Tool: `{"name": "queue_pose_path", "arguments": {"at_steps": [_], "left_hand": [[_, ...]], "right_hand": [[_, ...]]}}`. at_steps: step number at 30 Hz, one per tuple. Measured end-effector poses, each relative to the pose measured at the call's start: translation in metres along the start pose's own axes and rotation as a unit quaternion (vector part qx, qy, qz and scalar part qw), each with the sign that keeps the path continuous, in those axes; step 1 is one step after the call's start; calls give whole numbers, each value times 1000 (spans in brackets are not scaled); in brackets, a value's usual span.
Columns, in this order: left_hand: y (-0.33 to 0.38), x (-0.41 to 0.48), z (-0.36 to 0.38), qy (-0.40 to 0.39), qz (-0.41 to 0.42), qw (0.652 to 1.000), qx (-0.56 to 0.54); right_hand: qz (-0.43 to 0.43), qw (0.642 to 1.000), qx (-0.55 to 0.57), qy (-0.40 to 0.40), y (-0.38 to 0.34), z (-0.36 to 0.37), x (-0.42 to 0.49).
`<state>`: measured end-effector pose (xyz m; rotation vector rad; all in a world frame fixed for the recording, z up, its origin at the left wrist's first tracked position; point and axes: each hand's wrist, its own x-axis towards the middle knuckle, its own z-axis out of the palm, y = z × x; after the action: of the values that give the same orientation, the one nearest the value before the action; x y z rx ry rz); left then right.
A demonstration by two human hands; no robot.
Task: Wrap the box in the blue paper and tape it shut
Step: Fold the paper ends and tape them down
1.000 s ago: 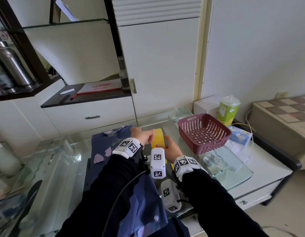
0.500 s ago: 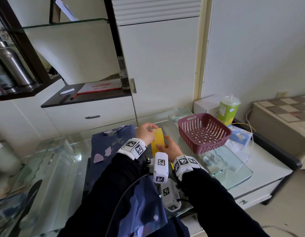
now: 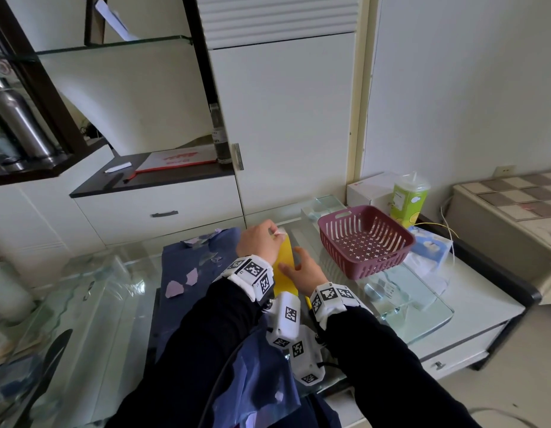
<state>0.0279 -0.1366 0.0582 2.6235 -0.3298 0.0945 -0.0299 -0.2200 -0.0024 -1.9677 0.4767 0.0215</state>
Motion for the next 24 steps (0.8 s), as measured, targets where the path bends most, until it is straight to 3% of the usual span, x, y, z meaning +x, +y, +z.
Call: {"name": "queue_pose_path", "arguments": {"at_steps": [6,13,24], "left_hand": [[4,2,-10,58,60,994,77],[9,5,-32,-22,97,994,-34],[6,19,-55,-89,129,988,-9]], "right_hand": [[-17,1000,-13,-1,-5,-5,-8],[-50,999,-13,-8,-5,-8,-16],[-87,995,-14,-35,-3,-12,-20]]}}
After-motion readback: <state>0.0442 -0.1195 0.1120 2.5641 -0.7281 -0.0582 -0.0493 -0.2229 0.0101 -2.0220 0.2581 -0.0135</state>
